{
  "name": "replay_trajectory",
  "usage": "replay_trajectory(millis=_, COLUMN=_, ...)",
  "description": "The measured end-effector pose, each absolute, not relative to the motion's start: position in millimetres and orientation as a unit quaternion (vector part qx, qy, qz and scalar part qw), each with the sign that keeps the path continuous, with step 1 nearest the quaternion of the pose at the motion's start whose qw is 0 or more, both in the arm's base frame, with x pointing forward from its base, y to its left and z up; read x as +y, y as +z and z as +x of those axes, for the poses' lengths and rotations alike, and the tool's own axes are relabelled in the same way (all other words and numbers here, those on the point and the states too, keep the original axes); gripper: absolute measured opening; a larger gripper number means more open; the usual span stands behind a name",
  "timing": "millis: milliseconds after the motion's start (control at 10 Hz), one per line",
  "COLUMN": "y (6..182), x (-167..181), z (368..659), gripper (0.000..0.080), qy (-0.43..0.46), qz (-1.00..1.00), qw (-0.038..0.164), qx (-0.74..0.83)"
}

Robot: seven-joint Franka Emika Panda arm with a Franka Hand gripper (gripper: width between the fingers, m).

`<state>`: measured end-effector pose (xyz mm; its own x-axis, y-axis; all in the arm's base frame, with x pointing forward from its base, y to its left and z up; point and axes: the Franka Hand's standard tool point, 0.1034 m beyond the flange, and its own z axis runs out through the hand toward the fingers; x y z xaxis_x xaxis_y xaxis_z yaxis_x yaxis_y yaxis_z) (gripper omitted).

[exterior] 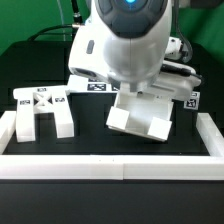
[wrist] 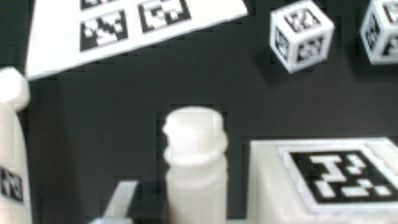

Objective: Assemble chair

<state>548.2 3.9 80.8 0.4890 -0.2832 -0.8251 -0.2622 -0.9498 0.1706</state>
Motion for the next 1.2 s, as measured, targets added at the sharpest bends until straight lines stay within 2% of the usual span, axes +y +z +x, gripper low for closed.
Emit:
replay_trajectory(millis=100, y=82.9, x=9, z=548, gripper=0.0255, qy=-0.500, qz=0.853, qw=0.013, qx=-0.151)
replay_trajectory(millis=200, y=87.8, x=14, z=546, gripper=0.0255, qy=-0.501, qz=0.853, qw=0.007, qx=-0.146)
replay_trajectory(millis=400, y=97.6, x=12, z=527, gripper=0.0255, qy=-0.520, qz=0.840, qw=0.000, qx=-0.152)
replay_trajectory(millis=600, y=88.2, x=9, z=529, gripper=0.0255, qy=-0.512, qz=0.845, qw=0.000, qx=-0.156)
replay_trajectory(millis=1100, y=86.0, x=9, z=529, gripper=0.0255, qy=-0.512, qz=0.845, qw=0.000, qx=-0.156)
replay_trajectory(millis=1200, y=85.6, x=9, z=529, gripper=0.0433, qy=-0.511, qz=0.845, qw=0.000, qx=-0.156)
